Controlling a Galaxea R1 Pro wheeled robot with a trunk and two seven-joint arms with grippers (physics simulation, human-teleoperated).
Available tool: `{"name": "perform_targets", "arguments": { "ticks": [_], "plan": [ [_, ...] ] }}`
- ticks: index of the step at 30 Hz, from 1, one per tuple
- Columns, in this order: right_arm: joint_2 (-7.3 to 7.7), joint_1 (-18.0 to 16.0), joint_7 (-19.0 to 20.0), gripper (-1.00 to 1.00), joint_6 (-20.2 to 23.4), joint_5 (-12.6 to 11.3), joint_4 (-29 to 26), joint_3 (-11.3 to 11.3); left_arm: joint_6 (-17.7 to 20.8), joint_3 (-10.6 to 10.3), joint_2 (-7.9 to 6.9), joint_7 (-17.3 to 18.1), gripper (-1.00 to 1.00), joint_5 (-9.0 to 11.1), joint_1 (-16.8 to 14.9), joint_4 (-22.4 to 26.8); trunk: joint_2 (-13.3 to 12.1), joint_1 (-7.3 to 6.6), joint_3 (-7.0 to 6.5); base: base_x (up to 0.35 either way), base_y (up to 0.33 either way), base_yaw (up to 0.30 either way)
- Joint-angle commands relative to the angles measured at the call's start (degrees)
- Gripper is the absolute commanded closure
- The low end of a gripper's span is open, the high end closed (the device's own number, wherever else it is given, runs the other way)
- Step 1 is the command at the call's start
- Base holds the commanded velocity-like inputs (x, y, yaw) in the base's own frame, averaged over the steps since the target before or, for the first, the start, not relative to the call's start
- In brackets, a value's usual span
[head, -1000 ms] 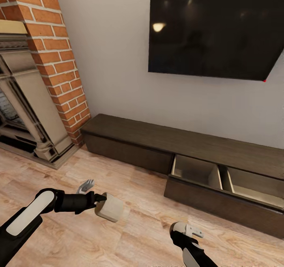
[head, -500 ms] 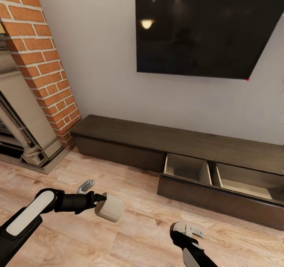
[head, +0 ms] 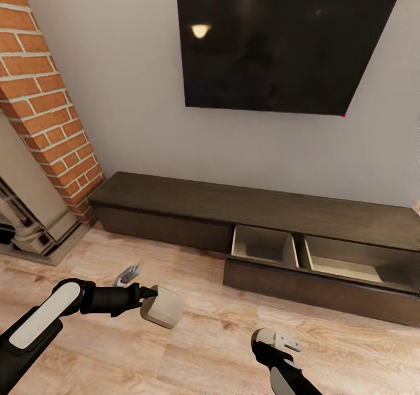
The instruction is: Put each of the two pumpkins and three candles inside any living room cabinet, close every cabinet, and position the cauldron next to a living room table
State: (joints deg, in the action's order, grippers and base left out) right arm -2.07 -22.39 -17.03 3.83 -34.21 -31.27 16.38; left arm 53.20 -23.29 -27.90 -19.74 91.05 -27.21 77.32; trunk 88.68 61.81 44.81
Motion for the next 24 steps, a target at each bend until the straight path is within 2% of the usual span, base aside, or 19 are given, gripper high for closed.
{"name": "perform_targets", "arguments": {
  "ticks": [1, 17, 24],
  "plan": [
    [0.03, 0.0, -0.4, 1.00, 0.2, -0.3, -0.1, 0.3, 0.0, -0.1, -0.05, -0.6, 1.00, 0.6, 0.0, 0.1, -0.4, -0.23, -0.06, 0.000, 0.000, -0.161],
    [-0.04, 0.0, -0.4, 1.00, 0.2, -0.2, -0.1, 0.4, 0.0, -0.1, -0.05, -0.6, 1.00, 0.6, 0.0, 0.0, -6.8, -3.74, -1.80, 0.000, 0.000, -0.157],
    [-0.04, 0.0, -0.4, 1.00, 0.2, -0.2, -0.1, 0.4, 0.0, 0.0, -0.05, -0.6, 1.00, 0.6, 0.0, 0.0, -9.6, -5.28, -2.86, 0.000, 0.000, -0.045]
  ]
}}
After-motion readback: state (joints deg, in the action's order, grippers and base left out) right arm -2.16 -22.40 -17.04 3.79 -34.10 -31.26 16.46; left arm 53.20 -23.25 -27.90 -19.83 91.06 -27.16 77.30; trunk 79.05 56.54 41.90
